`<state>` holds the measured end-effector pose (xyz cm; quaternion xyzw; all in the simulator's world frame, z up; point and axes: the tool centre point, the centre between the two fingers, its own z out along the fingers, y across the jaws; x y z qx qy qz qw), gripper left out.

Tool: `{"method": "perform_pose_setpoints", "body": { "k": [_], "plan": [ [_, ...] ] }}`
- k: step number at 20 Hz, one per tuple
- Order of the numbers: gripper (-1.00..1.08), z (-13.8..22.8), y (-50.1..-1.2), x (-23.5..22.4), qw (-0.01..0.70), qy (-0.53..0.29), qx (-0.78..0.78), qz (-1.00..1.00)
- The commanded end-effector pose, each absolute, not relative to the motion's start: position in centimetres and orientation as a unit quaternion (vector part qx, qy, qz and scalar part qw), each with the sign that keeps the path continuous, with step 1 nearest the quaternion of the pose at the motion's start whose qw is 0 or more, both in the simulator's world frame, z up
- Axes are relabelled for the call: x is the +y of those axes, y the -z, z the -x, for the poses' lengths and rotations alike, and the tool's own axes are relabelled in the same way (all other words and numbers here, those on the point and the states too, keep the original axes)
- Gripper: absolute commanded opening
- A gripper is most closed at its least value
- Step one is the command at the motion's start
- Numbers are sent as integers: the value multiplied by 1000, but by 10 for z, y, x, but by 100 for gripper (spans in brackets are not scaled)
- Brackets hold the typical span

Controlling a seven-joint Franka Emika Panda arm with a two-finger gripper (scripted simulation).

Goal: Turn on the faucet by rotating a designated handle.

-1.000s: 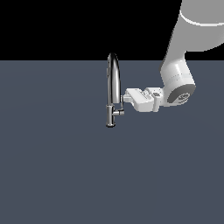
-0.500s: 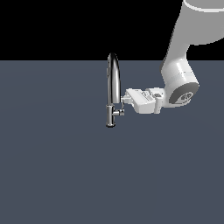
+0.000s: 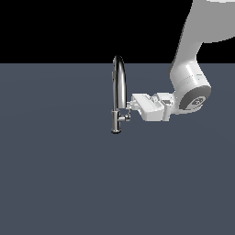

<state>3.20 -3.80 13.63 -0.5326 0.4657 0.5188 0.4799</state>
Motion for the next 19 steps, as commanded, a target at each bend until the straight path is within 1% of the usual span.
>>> {"method": "perform_pose_setpoints", "body": {
  "k": [1, 7, 8, 9, 18, 19],
  "plan": [
    [-100, -18, -125, -43, 477, -523, 470, 527],
    [-100, 3, -115, -48, 477, -522, 471, 527],
    [-100, 3, -115, -48, 477, -522, 471, 527],
    [-100, -8, -127, -39, 481, -519, 462, 535],
    [-100, 16, -65, -50, 477, -522, 471, 527],
    [-100, 16, -65, -50, 477, -522, 471, 527]
  ]
}}
